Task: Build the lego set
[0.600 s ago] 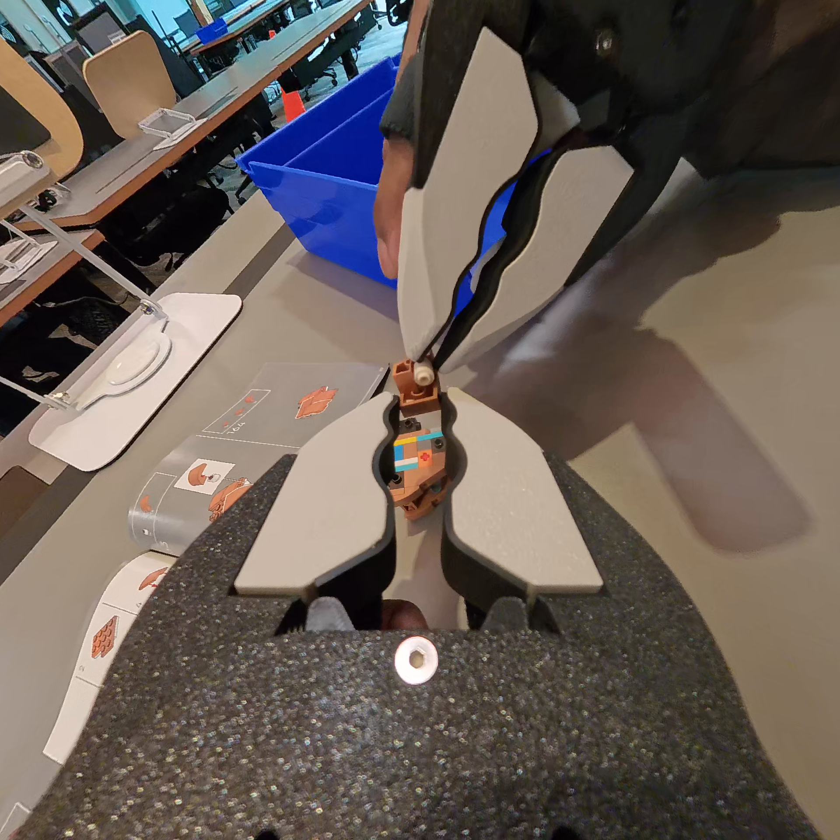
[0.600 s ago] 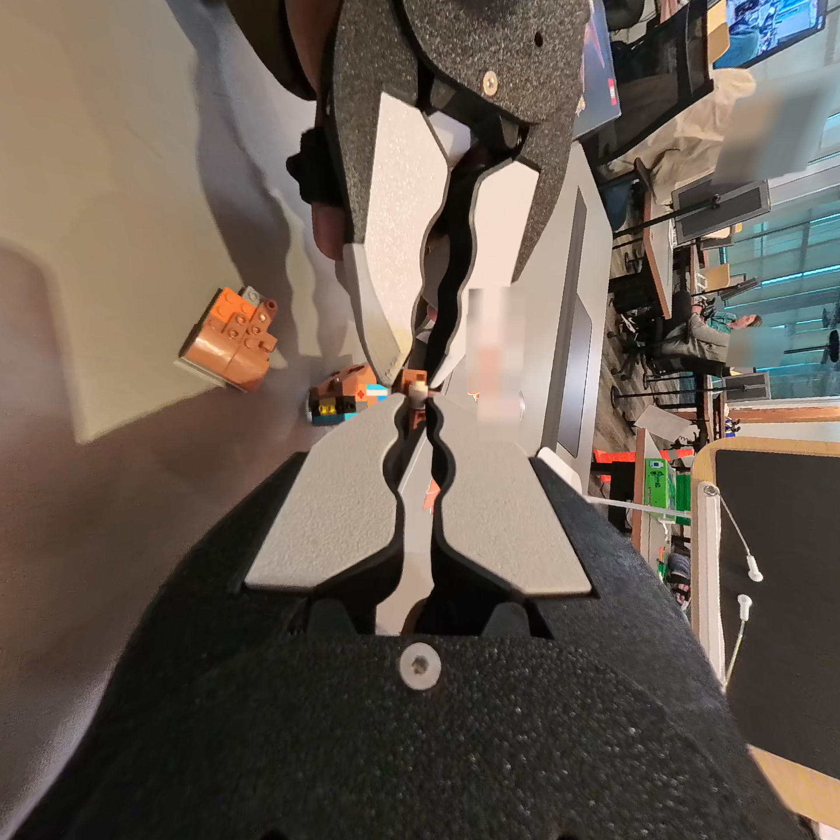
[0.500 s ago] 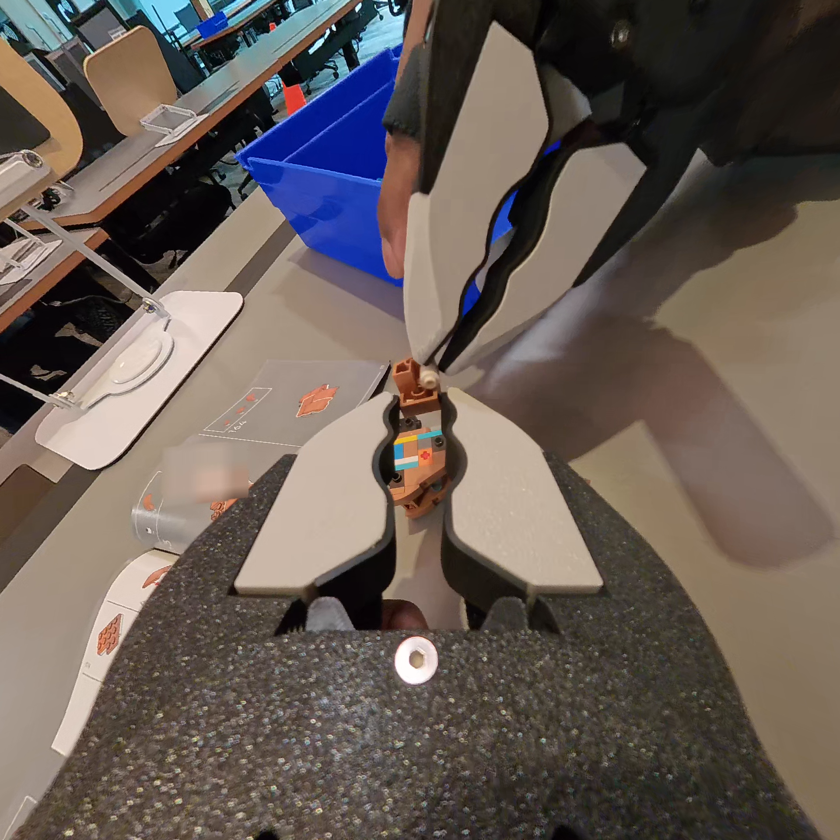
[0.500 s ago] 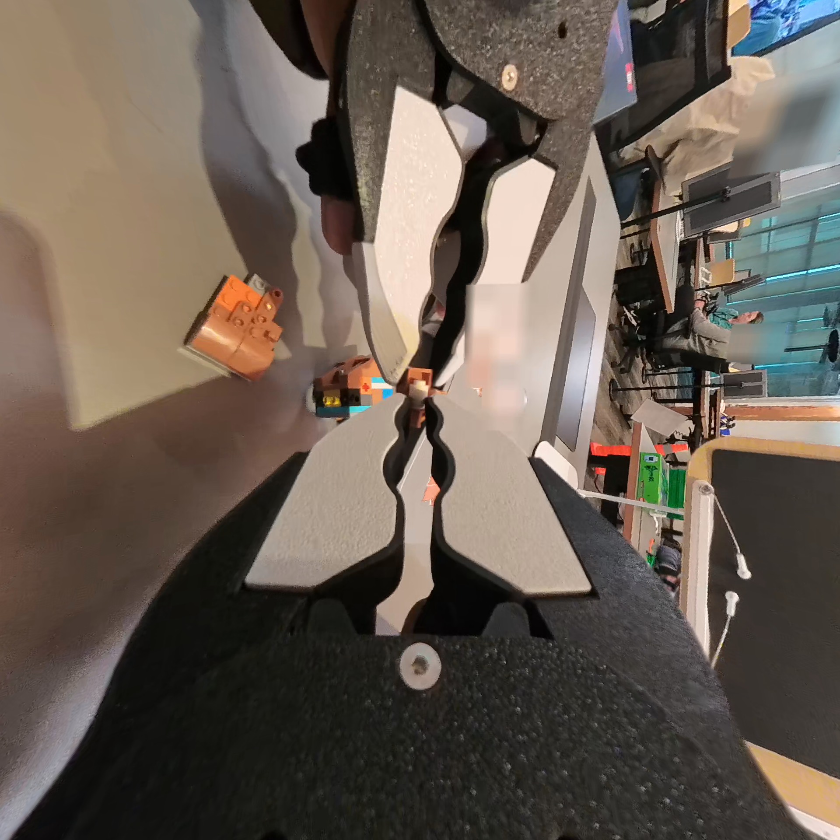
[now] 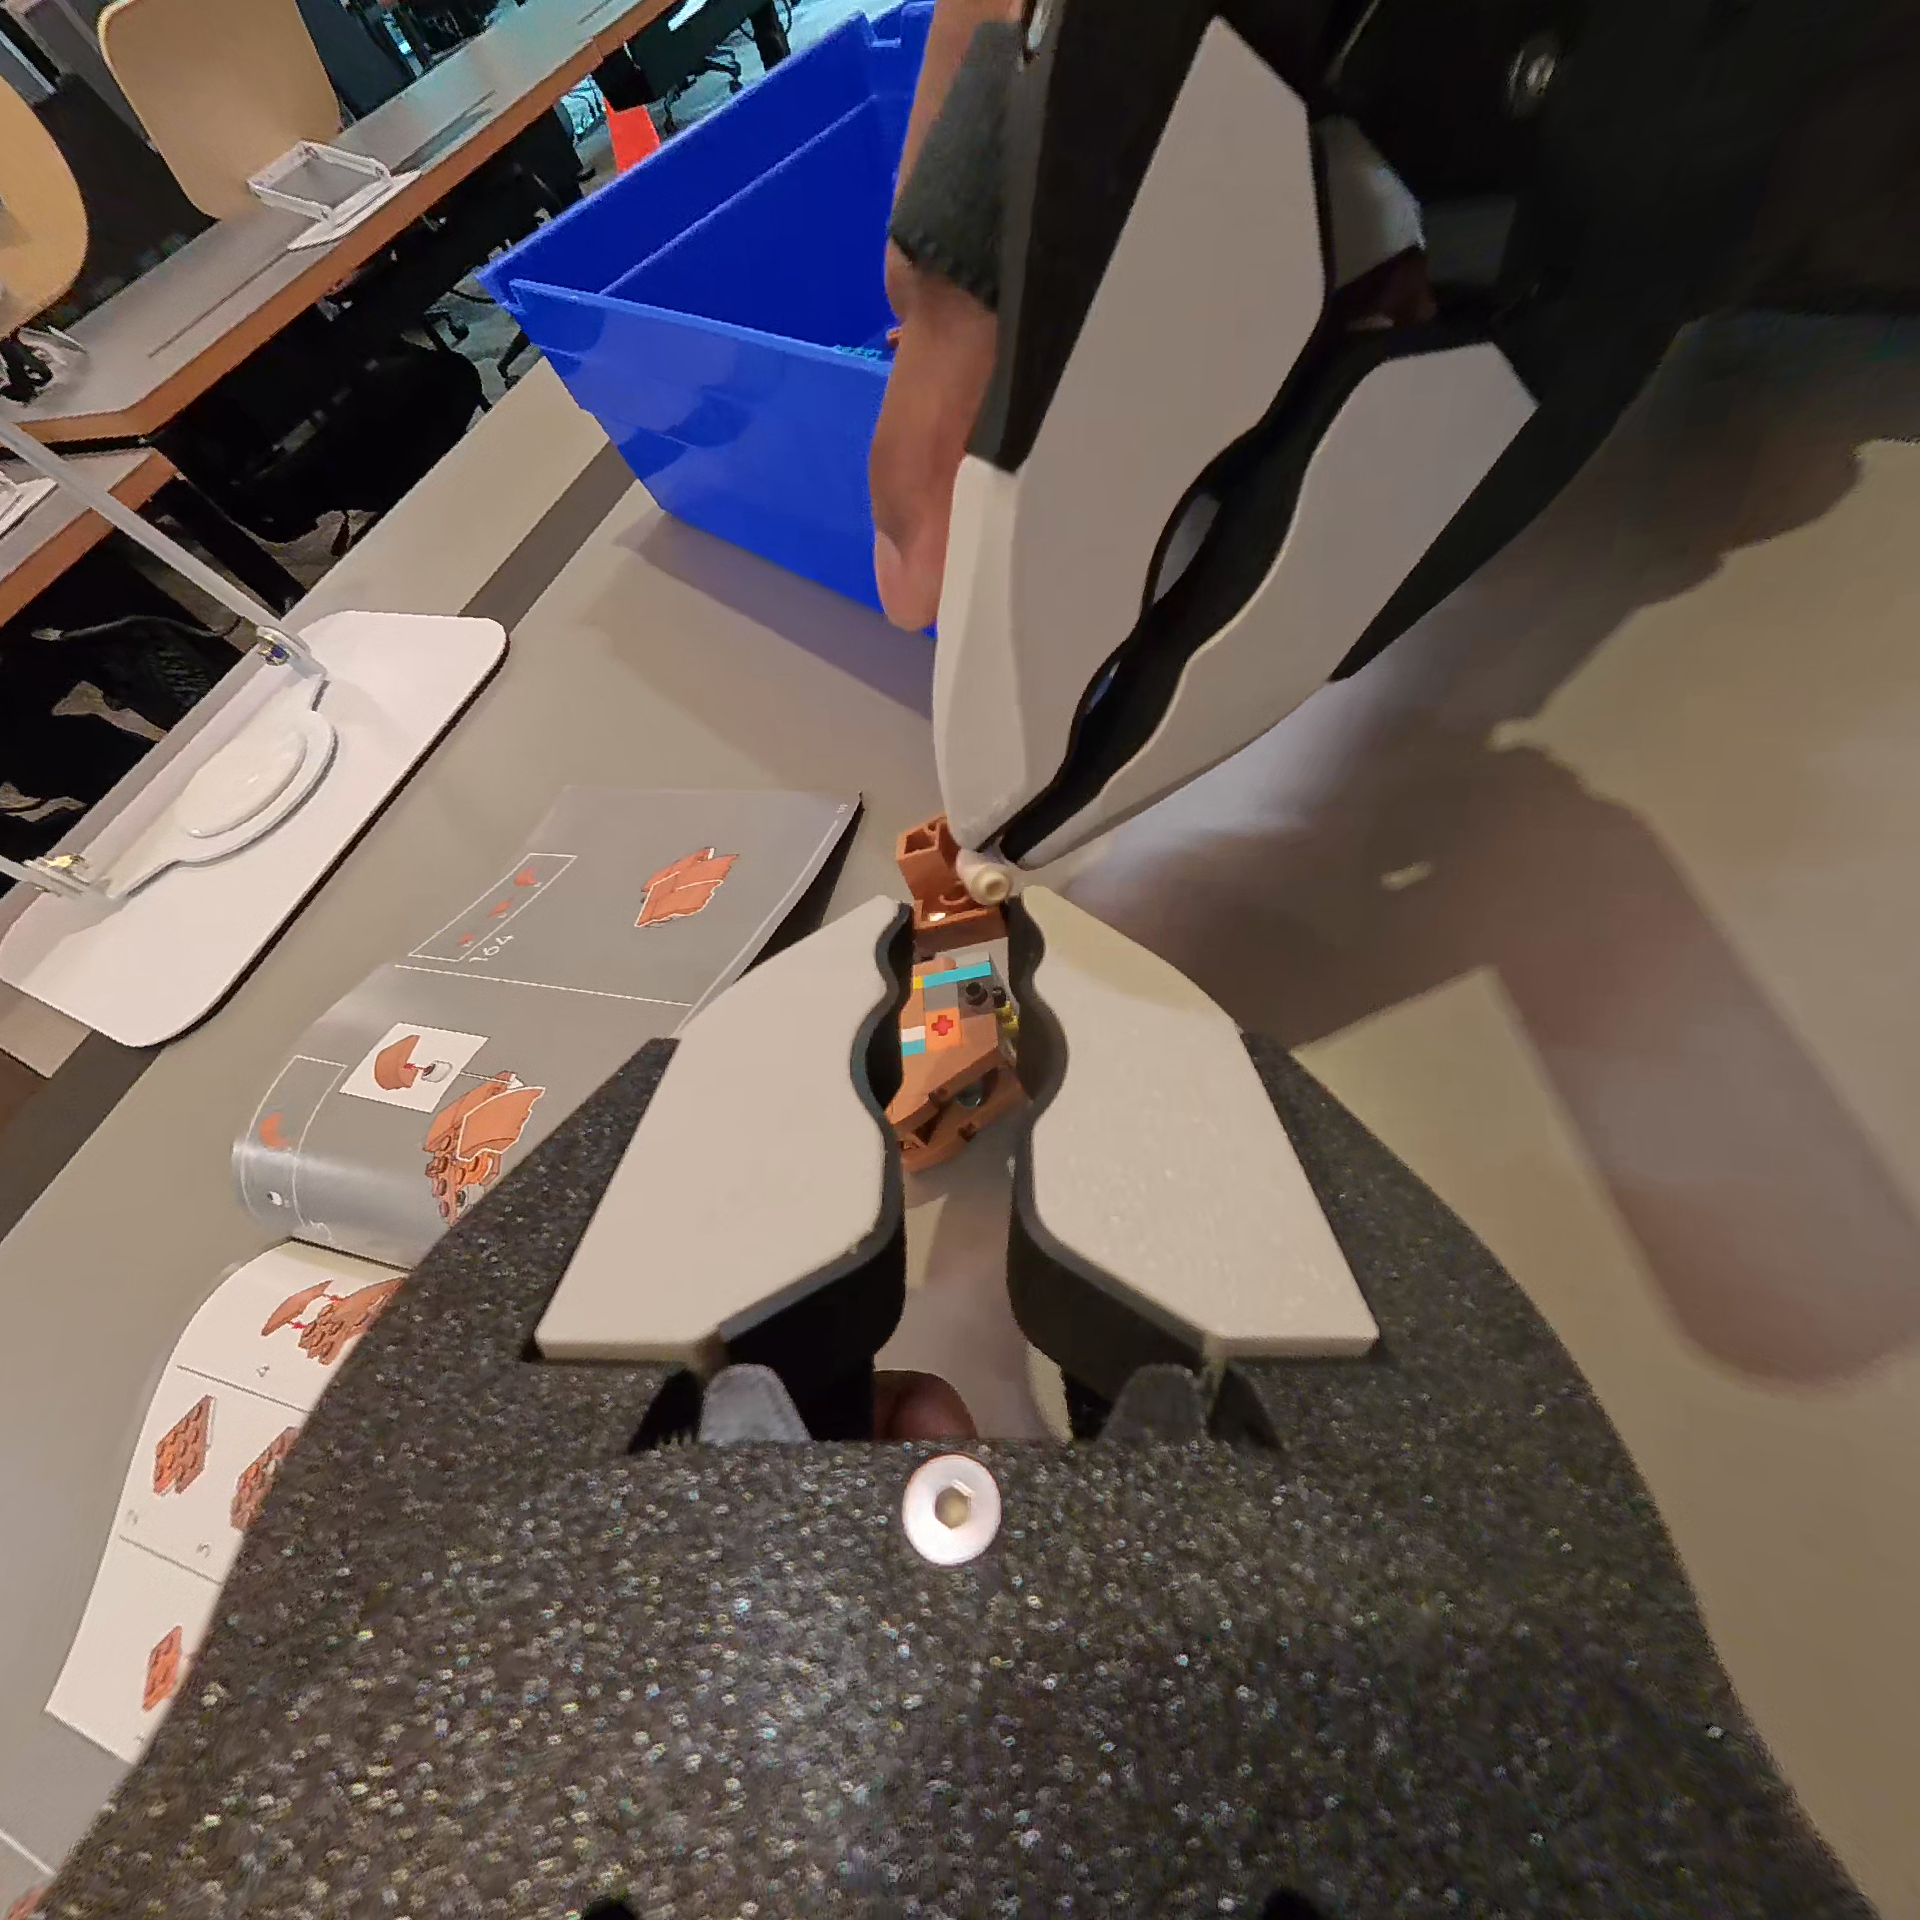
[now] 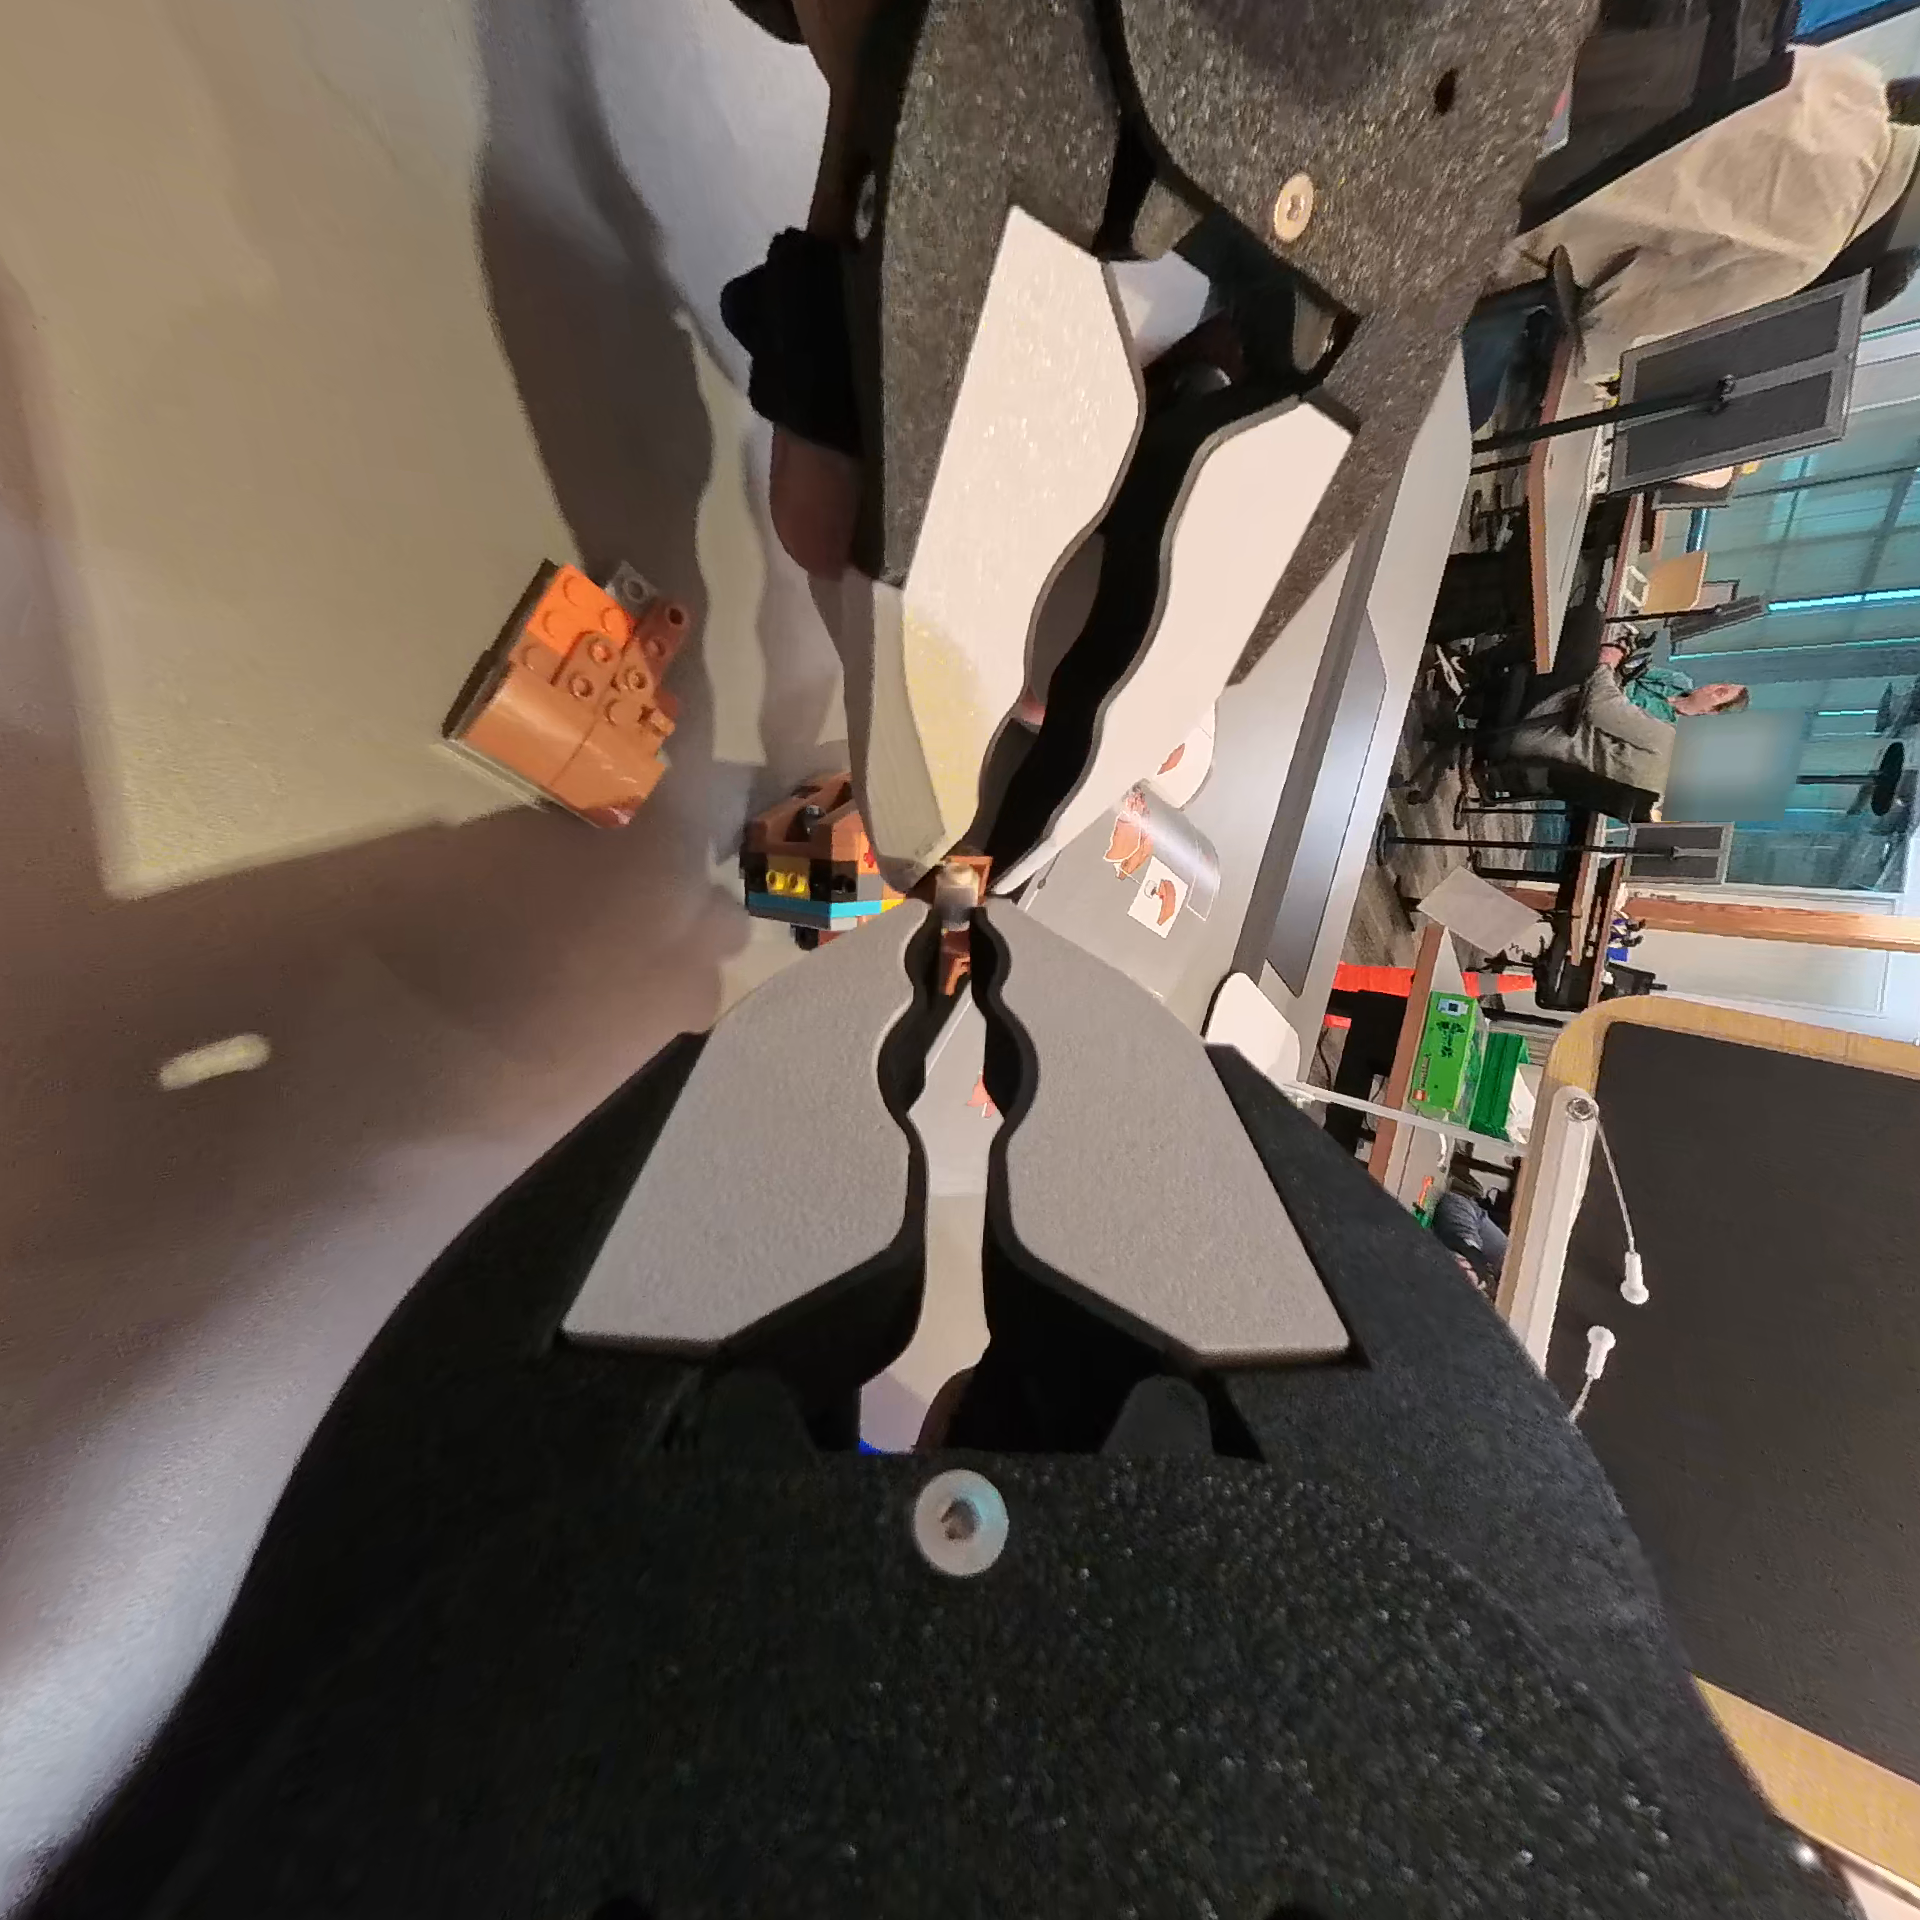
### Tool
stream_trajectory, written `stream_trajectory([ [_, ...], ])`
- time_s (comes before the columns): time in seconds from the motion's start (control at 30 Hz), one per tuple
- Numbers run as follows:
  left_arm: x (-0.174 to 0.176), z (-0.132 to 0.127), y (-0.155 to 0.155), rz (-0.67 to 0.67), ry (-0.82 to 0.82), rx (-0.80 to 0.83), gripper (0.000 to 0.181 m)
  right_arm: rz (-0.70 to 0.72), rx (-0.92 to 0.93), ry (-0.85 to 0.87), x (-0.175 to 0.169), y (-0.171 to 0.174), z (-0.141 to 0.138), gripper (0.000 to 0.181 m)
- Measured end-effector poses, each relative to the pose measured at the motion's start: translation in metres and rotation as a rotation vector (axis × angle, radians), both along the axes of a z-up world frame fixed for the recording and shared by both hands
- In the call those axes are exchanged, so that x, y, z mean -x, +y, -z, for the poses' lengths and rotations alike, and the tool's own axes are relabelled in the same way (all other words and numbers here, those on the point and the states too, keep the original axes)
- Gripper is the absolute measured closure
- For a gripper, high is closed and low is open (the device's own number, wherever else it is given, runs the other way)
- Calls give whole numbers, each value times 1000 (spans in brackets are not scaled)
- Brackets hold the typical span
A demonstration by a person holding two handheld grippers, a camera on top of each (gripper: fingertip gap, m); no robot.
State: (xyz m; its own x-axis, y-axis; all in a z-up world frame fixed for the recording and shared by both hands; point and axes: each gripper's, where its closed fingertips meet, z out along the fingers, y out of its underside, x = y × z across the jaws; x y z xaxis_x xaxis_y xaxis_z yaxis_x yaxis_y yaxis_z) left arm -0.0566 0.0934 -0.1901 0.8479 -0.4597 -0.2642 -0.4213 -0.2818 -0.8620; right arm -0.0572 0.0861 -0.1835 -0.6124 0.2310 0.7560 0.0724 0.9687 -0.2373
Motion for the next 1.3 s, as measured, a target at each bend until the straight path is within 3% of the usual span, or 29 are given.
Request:
stream_trajectory([
  [0.83, -5, 0, -2, 38, -30, 5, 164, -65, 79, -11, -2, -3, 4, 169],
  [1.1, -8, 5, -3, 50, 46, 12, 164, -45, 43, -71, -8, -2, 8, 173],
  [1.3, -12, 11, -3, 62, 172, -10, 164, 11, 16, -218, -19, -2, 22, 173],
])
